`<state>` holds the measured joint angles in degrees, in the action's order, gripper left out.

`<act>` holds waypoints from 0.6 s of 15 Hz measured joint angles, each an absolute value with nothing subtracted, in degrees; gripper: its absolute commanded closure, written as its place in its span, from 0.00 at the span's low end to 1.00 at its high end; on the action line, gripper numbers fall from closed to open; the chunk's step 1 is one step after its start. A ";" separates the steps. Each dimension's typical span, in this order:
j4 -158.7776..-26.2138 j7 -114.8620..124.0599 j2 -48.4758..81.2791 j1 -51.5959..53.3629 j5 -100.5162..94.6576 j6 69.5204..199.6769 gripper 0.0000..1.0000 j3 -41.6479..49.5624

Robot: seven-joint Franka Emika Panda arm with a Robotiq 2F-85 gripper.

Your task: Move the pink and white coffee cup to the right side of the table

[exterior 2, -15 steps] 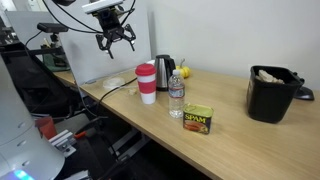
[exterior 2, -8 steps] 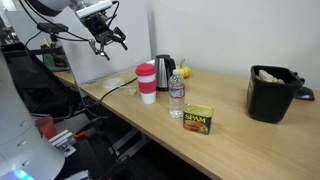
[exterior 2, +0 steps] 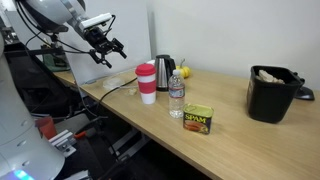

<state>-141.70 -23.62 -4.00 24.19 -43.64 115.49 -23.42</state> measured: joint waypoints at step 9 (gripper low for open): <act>-141.36 -24.16 4.11 24.01 -47.03 114.84 0.00 -22.79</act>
<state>-141.36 -24.16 4.11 24.01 -47.03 114.84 -22.79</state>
